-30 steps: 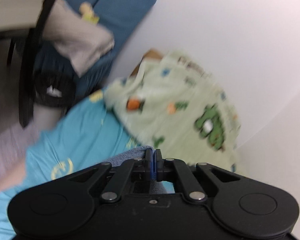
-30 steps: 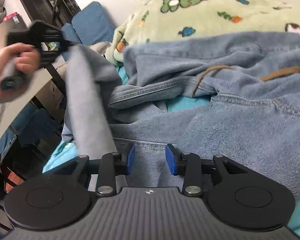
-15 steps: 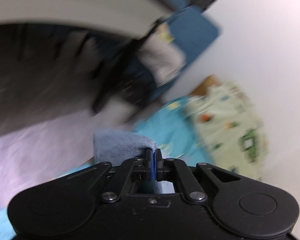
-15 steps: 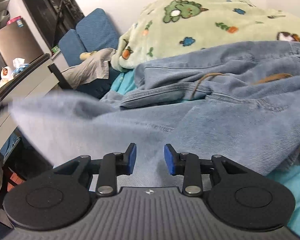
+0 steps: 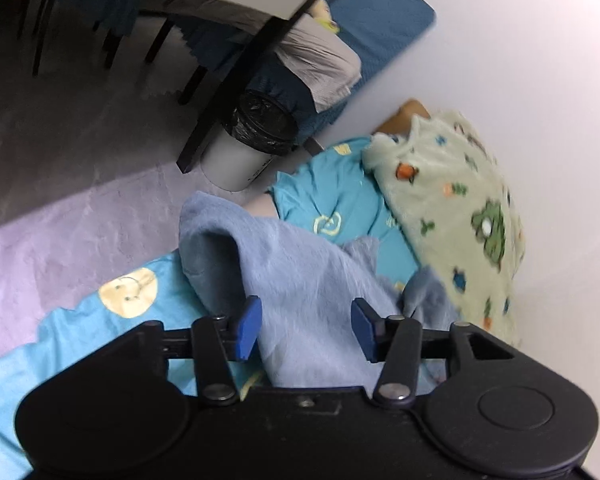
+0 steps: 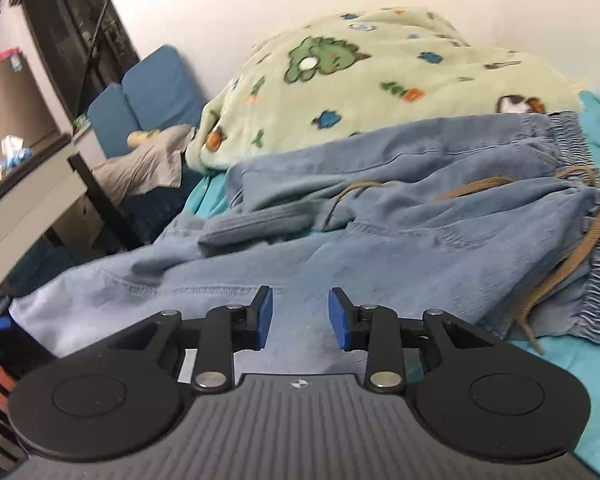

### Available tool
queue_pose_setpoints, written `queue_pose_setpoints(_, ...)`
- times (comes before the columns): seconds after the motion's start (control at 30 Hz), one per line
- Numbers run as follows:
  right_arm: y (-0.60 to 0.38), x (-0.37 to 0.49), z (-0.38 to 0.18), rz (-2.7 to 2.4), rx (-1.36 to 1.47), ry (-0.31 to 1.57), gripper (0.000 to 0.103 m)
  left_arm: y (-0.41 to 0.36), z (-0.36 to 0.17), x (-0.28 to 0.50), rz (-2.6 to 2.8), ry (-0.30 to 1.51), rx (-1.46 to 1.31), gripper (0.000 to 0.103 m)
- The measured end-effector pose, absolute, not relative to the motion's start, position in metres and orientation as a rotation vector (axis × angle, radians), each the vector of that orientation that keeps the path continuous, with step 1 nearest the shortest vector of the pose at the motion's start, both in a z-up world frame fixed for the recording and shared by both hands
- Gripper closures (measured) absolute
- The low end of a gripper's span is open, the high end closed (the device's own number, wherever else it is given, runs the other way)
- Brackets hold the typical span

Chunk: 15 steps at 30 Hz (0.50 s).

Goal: Fold clothes

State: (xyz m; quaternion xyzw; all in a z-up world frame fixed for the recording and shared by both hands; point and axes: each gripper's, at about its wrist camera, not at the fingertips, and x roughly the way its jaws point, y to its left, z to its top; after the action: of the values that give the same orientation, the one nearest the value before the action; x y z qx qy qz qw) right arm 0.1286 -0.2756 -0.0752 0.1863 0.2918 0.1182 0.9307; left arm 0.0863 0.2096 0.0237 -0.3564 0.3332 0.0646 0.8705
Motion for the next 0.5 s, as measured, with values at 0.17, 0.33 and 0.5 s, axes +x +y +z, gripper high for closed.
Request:
queue_pose_setpoints(0.17,-0.299,0.126,-0.066,0.185,0.442,0.597,0.068,0.167,0.031,0.059,0.018,0.674,-0.553,0.052)
queue_pose_setpoints(0.33,-0.335,0.12,-0.059,0.123,0.587,0.569,0.066,0.122,0.021,0.065,-0.078,0.686,-0.508,0.052)
queue_pose_setpoints(0.5,-0.379,0.107,-0.057,-0.005,0.691,0.534,0.064,0.079,0.017,0.084,-0.162,0.697,-0.482,0.052)
